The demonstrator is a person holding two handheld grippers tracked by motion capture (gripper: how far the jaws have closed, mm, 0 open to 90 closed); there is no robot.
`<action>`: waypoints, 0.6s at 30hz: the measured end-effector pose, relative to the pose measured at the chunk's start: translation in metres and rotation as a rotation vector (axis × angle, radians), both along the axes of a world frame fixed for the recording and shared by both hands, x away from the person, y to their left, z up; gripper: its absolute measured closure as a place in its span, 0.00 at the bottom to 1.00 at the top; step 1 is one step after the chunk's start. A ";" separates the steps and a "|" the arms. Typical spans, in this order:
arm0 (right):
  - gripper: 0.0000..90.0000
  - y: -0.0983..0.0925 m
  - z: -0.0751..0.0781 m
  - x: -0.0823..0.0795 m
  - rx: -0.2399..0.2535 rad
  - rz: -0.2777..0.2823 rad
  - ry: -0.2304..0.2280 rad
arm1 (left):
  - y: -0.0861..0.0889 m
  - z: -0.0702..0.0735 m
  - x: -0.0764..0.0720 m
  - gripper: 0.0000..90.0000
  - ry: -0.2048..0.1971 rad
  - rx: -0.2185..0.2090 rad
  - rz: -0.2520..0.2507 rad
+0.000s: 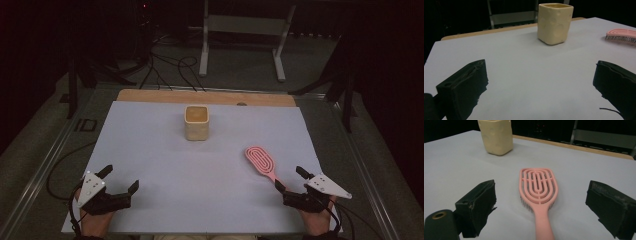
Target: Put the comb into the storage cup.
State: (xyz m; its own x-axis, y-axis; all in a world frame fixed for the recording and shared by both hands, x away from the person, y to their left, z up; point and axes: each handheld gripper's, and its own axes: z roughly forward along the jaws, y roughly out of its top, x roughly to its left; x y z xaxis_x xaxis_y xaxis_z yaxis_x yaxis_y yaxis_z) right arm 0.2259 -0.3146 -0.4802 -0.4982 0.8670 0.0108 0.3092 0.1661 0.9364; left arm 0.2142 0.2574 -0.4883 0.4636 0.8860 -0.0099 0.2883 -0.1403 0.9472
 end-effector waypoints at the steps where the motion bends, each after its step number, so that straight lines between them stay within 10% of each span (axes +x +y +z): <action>1: 0.10 0.000 0.000 0.000 0.000 -0.001 -0.002 | 0.000 0.000 0.000 0.00 -0.002 -0.003 0.002; 18: 0.10 -0.004 0.007 0.001 0.032 -0.017 -0.010 | 0.004 -0.002 -0.002 0.00 -0.027 -0.003 0.071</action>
State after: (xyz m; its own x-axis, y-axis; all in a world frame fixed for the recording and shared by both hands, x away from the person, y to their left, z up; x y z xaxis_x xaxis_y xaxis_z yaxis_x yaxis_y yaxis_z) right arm 0.2264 -0.3187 -0.4727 -0.4840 0.8744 0.0341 0.3022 0.1304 0.9443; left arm 0.2126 0.2616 -0.4898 0.3995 0.9168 -0.0004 0.2714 -0.1178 0.9552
